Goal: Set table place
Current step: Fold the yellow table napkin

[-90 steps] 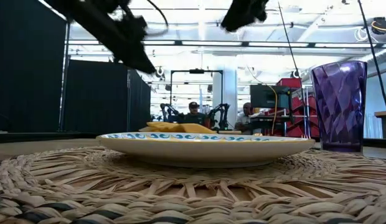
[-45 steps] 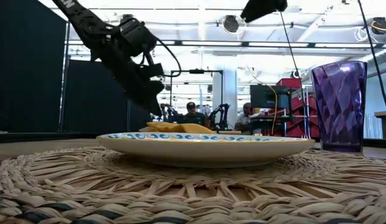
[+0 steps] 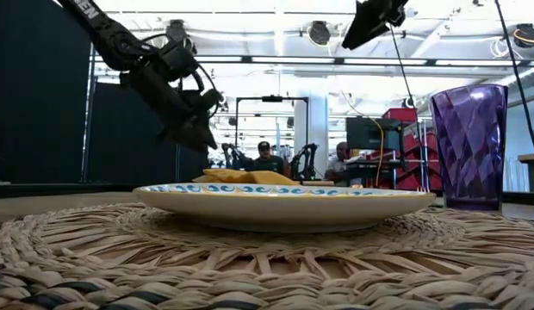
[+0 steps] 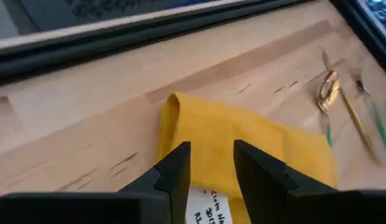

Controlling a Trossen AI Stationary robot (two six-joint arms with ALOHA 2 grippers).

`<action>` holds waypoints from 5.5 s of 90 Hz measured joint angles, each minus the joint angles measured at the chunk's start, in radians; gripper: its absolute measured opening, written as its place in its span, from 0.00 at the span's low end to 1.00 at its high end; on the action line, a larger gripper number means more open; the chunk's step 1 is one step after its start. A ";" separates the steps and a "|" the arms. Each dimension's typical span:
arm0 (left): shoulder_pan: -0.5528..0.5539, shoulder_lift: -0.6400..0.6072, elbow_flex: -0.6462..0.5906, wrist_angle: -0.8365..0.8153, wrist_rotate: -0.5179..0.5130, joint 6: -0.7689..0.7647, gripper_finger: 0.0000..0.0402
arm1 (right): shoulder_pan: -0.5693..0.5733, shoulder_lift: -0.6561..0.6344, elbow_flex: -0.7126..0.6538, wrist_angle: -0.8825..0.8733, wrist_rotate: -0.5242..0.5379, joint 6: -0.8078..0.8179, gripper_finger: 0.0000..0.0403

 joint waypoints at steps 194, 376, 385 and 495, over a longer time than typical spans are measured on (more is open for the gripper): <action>0.066 0.207 0.000 0.129 0.249 0.178 0.01 | 0.009 -0.030 0.000 0.030 -0.033 0.010 0.48; 0.050 0.071 0.061 -0.302 0.138 0.421 0.00 | -0.120 0.664 -0.041 0.562 -0.524 0.060 0.02; 0.050 0.071 0.060 -0.299 0.138 0.421 0.00 | -0.120 0.678 -0.030 0.563 -0.525 0.059 0.01; 0.046 0.072 0.060 -0.285 0.139 0.420 0.00 | -0.123 0.858 -0.023 0.594 -0.582 0.067 0.00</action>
